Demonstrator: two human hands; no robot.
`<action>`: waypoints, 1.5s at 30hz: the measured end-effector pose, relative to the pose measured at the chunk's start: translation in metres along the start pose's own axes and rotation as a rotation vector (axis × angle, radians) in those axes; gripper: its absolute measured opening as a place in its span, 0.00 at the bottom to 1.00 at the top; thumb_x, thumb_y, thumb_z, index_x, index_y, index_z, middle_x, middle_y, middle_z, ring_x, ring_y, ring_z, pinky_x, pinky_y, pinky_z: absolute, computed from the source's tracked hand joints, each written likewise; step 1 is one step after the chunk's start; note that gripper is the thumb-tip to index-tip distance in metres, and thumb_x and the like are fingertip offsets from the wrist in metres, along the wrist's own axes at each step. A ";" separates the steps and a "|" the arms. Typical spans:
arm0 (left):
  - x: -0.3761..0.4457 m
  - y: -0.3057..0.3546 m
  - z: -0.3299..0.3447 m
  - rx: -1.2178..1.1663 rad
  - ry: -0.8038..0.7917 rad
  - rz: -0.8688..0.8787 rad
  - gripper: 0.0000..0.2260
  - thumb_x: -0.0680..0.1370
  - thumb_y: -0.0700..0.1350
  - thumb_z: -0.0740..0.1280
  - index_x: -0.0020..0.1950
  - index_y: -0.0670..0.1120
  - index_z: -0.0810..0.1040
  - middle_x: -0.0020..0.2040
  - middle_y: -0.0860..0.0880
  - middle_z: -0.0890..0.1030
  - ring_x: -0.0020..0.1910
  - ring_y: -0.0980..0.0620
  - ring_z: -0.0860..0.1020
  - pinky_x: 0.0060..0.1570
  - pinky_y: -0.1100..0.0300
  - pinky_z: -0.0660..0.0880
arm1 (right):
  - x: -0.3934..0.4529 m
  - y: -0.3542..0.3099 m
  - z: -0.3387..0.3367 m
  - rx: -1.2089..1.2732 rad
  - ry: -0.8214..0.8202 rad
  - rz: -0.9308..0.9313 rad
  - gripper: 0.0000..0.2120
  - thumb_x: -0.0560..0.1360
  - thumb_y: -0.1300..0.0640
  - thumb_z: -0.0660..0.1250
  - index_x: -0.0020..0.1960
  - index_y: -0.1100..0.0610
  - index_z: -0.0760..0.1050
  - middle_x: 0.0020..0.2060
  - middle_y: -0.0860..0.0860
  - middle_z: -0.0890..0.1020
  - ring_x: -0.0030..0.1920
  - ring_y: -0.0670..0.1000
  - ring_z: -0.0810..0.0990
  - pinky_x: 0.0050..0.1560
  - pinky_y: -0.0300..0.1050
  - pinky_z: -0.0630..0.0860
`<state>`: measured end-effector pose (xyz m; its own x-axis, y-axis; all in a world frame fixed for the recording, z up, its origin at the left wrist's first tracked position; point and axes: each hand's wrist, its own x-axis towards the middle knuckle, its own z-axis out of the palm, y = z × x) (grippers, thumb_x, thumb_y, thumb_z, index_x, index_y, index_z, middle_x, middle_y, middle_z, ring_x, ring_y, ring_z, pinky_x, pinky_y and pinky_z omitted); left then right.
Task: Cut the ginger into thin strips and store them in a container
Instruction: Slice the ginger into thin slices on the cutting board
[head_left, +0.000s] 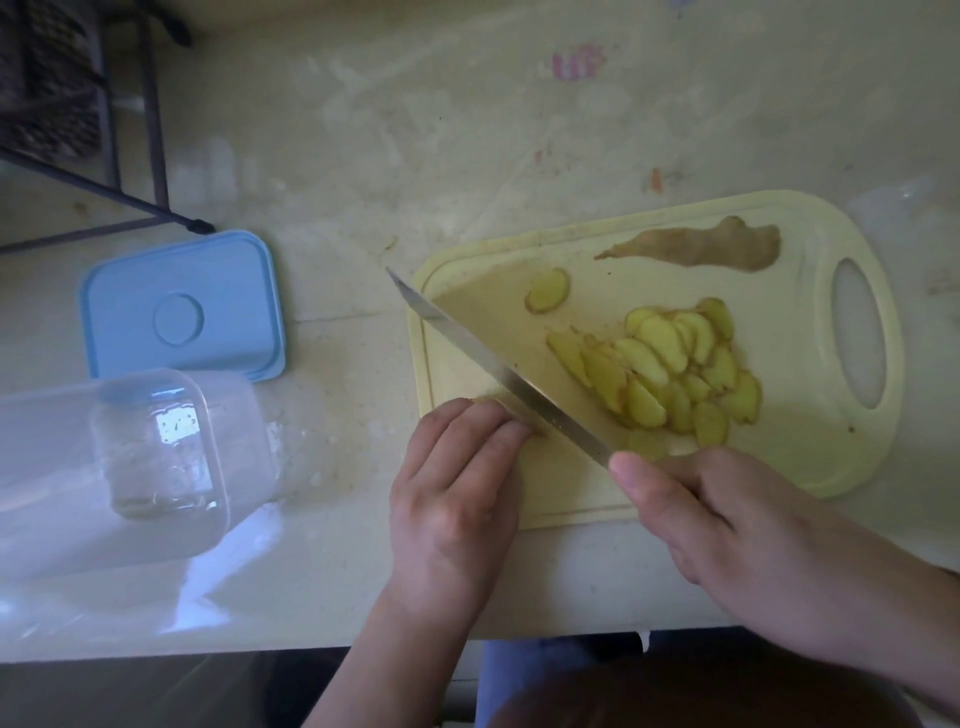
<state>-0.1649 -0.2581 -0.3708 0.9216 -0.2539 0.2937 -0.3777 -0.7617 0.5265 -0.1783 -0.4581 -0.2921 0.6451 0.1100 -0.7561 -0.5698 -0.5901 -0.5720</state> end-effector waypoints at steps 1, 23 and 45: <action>0.001 0.000 0.000 0.005 0.001 -0.002 0.10 0.78 0.29 0.65 0.47 0.37 0.86 0.47 0.43 0.84 0.50 0.44 0.80 0.57 0.61 0.74 | -0.003 -0.001 -0.001 0.004 -0.002 0.008 0.37 0.66 0.18 0.44 0.35 0.52 0.67 0.23 0.51 0.64 0.23 0.46 0.64 0.30 0.48 0.66; 0.005 0.000 -0.004 -0.028 0.002 0.021 0.12 0.76 0.27 0.64 0.45 0.38 0.86 0.48 0.47 0.85 0.48 0.44 0.81 0.54 0.62 0.75 | -0.019 -0.013 0.002 -0.113 -0.007 0.058 0.36 0.62 0.18 0.40 0.36 0.47 0.69 0.22 0.49 0.67 0.26 0.47 0.68 0.31 0.43 0.67; 0.004 -0.005 -0.004 -0.034 0.000 0.018 0.11 0.74 0.25 0.66 0.45 0.38 0.85 0.47 0.47 0.85 0.48 0.46 0.80 0.55 0.64 0.72 | -0.024 -0.015 0.003 -0.113 0.044 0.043 0.40 0.62 0.17 0.40 0.41 0.51 0.70 0.26 0.53 0.73 0.28 0.49 0.74 0.36 0.47 0.72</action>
<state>-0.1593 -0.2531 -0.3692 0.9147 -0.2674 0.3031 -0.3968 -0.7365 0.5478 -0.1874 -0.4494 -0.2666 0.6445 0.0491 -0.7631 -0.5378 -0.6803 -0.4980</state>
